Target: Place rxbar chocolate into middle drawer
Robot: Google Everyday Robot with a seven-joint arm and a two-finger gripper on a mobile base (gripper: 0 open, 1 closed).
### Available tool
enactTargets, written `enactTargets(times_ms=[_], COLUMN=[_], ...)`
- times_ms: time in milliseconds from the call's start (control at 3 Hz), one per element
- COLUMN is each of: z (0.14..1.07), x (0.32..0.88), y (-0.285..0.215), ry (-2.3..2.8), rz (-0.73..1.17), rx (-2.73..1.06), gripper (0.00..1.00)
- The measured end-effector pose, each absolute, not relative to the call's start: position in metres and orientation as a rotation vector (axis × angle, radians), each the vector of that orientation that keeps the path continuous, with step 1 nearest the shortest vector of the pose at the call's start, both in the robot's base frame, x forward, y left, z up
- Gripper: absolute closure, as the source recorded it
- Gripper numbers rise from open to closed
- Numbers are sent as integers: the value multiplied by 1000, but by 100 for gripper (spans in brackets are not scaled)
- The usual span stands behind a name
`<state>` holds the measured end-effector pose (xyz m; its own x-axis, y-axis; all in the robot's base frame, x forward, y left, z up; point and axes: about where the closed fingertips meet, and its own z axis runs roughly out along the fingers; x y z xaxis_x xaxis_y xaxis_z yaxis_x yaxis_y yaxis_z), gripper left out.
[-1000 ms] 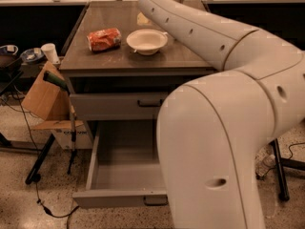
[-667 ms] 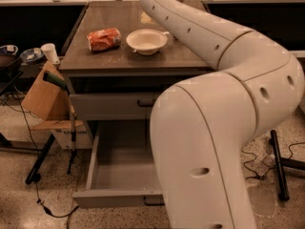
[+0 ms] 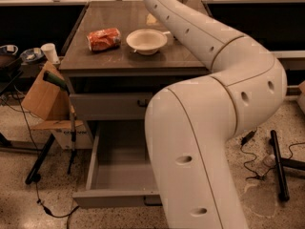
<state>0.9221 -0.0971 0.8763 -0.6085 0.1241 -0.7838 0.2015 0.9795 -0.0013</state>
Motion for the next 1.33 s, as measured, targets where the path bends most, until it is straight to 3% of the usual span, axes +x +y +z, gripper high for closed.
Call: enactTargets(times_ms=[1333], z=[838], x=[918], y=[-120], ry=[2305], rz=[-158], rx=[382], gripper=[0])
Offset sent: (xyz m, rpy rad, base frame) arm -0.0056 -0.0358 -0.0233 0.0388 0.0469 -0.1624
